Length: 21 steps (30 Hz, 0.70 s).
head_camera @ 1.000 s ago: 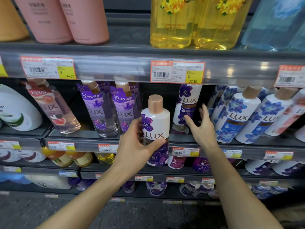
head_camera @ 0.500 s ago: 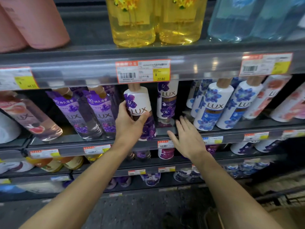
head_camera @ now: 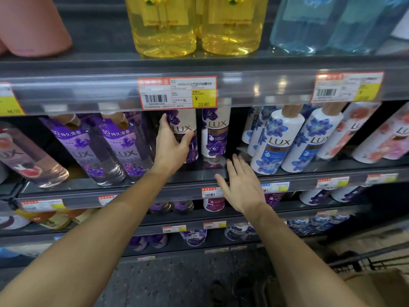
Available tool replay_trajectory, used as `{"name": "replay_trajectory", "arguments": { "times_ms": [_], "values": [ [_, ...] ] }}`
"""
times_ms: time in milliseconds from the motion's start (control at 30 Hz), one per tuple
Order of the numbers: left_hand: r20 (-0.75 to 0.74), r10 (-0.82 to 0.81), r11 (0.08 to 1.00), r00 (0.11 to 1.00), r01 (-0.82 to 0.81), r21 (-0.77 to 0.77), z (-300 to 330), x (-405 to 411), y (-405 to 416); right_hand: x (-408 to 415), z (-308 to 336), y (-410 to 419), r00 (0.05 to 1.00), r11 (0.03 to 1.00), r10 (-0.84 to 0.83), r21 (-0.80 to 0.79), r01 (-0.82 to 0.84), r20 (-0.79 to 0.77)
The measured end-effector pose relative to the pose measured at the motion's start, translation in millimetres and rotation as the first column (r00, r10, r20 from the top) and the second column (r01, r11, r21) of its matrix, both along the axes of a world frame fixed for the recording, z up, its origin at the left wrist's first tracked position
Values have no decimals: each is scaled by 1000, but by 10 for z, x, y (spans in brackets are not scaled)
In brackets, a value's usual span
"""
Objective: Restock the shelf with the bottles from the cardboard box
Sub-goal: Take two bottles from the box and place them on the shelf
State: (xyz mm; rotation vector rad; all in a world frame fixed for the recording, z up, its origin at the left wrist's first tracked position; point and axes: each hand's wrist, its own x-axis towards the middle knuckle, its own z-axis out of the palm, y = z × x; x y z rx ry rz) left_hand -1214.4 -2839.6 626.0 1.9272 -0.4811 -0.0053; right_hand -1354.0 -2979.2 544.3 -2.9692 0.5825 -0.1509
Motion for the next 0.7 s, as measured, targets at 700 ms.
{"name": "replay_trajectory", "arguments": {
  "times_ms": [700],
  "values": [
    [51, 157, 968, 986, -164, 190, -140, 19, -86, -10, 4, 11, 1000, 1000, -2, 25, 2, 26]
  ]
}}
